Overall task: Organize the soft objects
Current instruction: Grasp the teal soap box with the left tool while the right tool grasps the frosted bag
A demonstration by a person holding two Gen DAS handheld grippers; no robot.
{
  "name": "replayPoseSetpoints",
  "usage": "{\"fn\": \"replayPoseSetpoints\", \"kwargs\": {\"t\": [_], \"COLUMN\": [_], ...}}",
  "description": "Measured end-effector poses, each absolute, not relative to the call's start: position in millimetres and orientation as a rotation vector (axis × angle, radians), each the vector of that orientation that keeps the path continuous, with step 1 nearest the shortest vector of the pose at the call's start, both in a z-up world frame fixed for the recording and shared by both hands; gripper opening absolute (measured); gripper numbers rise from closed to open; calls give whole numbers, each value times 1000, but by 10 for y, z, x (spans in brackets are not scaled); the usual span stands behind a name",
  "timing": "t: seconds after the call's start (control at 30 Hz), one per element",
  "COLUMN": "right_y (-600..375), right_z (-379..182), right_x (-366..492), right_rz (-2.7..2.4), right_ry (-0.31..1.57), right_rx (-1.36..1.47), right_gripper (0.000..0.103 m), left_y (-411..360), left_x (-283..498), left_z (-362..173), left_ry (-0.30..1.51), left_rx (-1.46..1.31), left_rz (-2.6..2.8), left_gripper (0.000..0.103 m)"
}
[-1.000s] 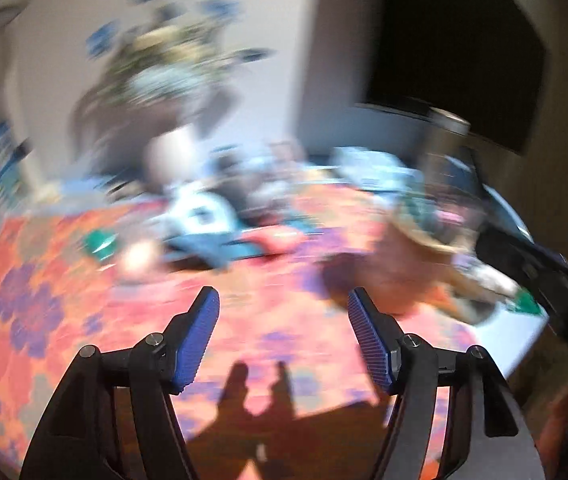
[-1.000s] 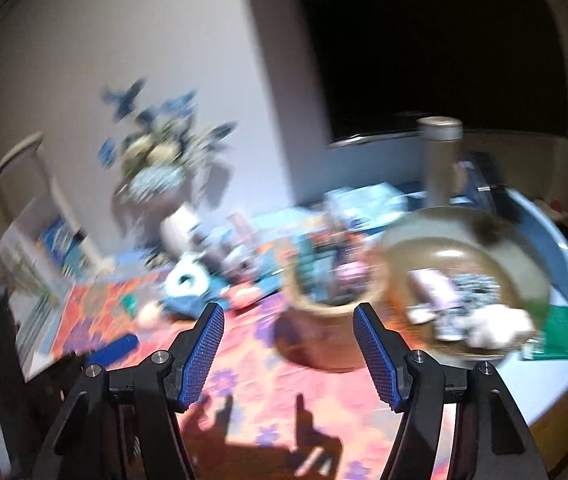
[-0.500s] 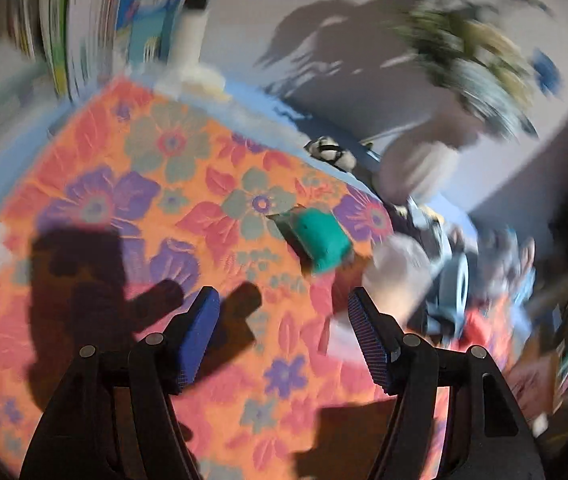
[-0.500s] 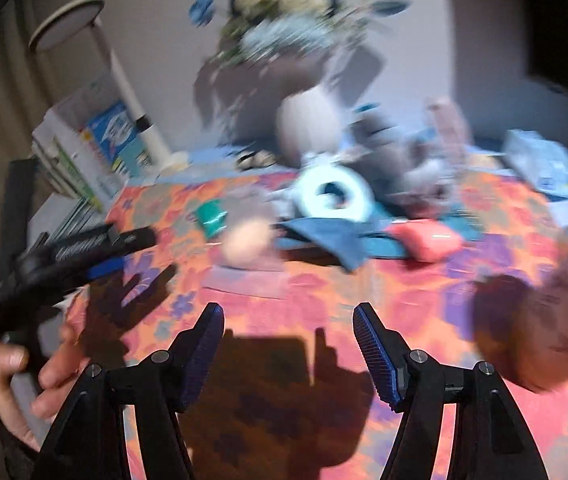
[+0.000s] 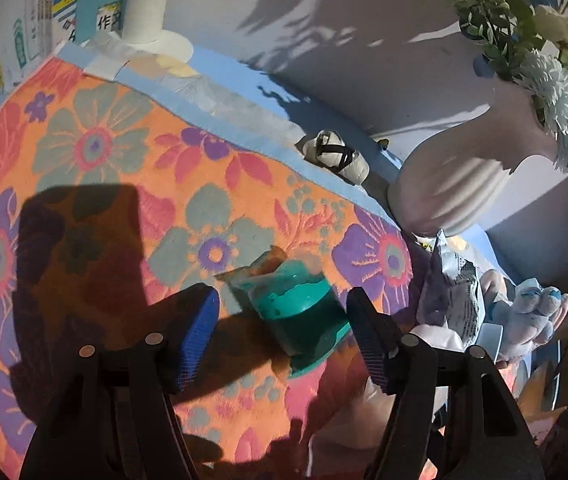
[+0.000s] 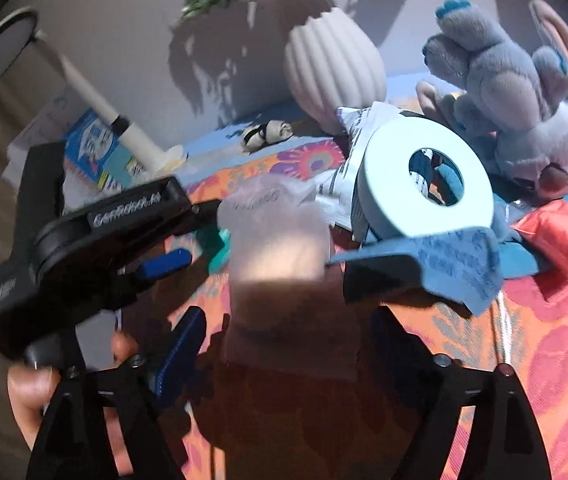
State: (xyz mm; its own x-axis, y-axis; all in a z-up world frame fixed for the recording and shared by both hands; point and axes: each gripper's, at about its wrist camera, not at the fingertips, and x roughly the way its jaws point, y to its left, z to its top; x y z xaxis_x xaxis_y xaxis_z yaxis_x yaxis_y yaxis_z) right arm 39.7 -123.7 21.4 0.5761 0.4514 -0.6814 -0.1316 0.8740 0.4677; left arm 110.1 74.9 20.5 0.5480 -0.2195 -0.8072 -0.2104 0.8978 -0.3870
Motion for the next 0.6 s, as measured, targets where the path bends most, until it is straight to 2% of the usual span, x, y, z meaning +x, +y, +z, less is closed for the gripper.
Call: {"fn": "replayPoseSetpoints", "kwargs": {"t": [0.07,0.13,0.17,0.2,0.23,0.27,0.33,0.37,0.6], "right_y": [-1210,-1172,-1145,-1113,-1085,-1061,-1021,-1030,-900], "right_z": [197,213,223,226,223,212,192,194,246], "right_x": [483,535,553,564,566,568,575,562,297], "right_rz": [346,342,345,348,338,329,329,339,390], "right_ry": [904,892,879,868,865,865,859,852,806], "right_rx": [401,398,397,392,377,361,339,342,225], "right_gripper": [83,83,83,82,72,65,55,53,50], "left_y": [739,733,730,727,722,713,710,716,852], "left_x": [1115,1110,1105,1101,1098,1091,1064,1040,762], "left_z": [194,185,181,177,176,180,190,195,257], "left_ry": [990,980,973,970,969,967,962,961,940], "left_rx": [-465,-455,-455,-459,-460,-453,-447,-447,-485], "left_rz": [-5,-10,-19,-31,-40,-43,-50,-51,-59], "left_gripper": [62,57,50,47,47,42,41,41,40]}}
